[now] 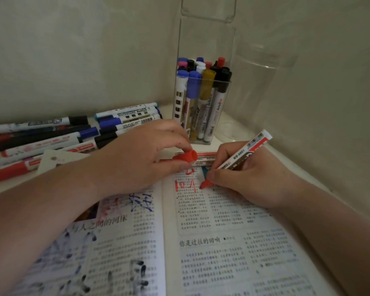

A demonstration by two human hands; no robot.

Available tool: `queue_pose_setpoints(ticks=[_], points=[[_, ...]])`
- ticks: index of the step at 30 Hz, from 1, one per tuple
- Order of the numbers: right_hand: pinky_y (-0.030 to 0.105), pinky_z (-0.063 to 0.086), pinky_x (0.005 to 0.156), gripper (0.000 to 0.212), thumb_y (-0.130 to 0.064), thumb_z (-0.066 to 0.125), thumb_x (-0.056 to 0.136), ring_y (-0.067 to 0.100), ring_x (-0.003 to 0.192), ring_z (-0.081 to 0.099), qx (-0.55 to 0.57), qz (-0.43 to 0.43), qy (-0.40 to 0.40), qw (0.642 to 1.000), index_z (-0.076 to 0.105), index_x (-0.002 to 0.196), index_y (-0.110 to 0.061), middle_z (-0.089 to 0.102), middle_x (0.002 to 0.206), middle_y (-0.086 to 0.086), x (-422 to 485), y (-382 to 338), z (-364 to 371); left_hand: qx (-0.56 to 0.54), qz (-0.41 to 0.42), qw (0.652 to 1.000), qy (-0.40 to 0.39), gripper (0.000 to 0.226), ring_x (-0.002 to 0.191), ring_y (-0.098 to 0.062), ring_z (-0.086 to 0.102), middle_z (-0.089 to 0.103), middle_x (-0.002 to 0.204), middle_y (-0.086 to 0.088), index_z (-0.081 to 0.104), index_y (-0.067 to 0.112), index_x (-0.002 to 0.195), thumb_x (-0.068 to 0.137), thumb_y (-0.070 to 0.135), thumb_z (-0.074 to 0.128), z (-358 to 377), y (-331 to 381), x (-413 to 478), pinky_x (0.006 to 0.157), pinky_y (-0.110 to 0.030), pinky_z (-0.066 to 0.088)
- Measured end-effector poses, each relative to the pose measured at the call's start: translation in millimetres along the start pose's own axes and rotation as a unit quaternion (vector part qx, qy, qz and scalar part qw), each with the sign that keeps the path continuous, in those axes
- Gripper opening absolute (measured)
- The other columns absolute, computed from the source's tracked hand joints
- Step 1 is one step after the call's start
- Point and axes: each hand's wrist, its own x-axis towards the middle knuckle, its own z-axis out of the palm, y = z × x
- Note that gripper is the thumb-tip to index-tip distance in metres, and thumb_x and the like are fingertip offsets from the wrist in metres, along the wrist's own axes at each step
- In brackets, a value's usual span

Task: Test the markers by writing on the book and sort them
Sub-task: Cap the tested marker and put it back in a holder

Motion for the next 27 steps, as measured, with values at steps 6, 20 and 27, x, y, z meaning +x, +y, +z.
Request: queue_pose_setpoints(ticks=[6,20,27], points=[[0.011,0.042,0.048,0.021,0.003,0.07,0.086,-0.001,0.049,0.057,-0.004,0.014,0.031,0.999,0.065,0.071,-0.009,0.068,0.059,-0.003,1.1,0.4,-0.8,0.003,0.023,0.998,-0.05,0.031,0.107,0.006,0.055,0.061,0.109,0.026,0.068,0.038,0.115,0.091,0.053,0.057,1.8,1.4,1.4,0.09,-0.012,0.043],[0.019,0.041,0.049,0.016,0.0,0.073,0.085,0.008,0.052,0.053,-0.027,0.002,-0.023,0.999,0.066,0.071,-0.005,0.074,0.074,0.014,-1.9,0.2,-1.3,-0.007,0.016,0.998,-0.062,0.035,0.104,0.008,0.056,0.062,0.107,0.027,0.068,0.038,0.118,0.09,0.055,0.057,1.5,1.0,0.2,0.088,-0.013,0.045],[0.019,0.04,0.047,0.02,-0.004,0.07,0.08,0.004,0.047,0.05,-0.052,-0.003,0.004,0.999,0.058,0.064,-0.009,0.061,0.055,-0.006,0.4,2.1,-3.3,-0.012,0.01,0.998,-0.06,0.034,0.105,0.006,0.057,0.062,0.106,0.028,0.068,0.04,0.117,0.089,0.055,0.059,2.4,0.5,0.0,0.087,-0.012,0.045]])
